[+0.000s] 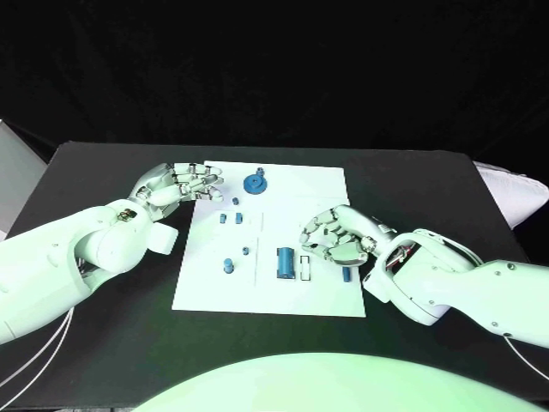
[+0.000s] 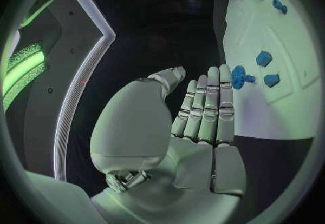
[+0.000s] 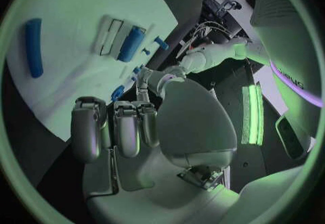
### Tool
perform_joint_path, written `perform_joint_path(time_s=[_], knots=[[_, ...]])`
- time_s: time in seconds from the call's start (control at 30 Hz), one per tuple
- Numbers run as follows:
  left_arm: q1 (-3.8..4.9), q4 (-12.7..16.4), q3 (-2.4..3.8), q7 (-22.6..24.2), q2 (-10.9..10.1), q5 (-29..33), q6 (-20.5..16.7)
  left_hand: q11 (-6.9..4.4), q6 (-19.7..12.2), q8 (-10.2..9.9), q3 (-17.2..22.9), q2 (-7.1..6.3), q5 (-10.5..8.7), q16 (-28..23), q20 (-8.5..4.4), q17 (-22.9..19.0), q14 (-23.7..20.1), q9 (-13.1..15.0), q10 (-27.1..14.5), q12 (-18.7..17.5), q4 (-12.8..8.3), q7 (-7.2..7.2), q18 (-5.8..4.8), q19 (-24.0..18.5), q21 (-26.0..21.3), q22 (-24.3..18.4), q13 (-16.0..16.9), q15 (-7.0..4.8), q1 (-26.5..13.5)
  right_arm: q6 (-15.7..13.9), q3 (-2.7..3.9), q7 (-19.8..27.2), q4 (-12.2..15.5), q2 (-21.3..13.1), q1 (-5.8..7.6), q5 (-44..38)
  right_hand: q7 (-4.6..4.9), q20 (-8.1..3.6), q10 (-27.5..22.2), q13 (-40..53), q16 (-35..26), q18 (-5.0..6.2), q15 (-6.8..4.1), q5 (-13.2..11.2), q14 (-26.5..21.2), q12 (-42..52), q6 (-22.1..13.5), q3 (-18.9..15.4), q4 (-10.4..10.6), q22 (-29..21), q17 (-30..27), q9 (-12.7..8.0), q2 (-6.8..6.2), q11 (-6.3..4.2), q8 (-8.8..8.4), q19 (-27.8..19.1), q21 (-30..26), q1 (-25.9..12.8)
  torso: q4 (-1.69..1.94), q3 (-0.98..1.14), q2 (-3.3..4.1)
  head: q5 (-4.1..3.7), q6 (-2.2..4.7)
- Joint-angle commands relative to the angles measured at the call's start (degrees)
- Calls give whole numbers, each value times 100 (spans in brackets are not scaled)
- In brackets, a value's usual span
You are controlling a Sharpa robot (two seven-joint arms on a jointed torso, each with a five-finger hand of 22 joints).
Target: Assemble the parts on the task board
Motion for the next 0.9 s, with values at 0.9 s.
perform_joint_path(time_s=[0.9], knots=[[-22, 29, 4, 158, 5, 35, 26, -2, -24, 34, -18, 27, 13, -37, 21, 10, -27, -9, -52, 36, 40, 212, -78, -17, -43, -7, 5, 6, -12, 1448, -6, -1717, 233, -1208, -35, -976, -160, -43, 526, 1416, -8, -14, -78, 628, 567, -59, 413, -3129, 1152, 1227, 1374, 79, -5, -104, 125, 437, -25, -268, -6, -12, -7, -263, 0]])
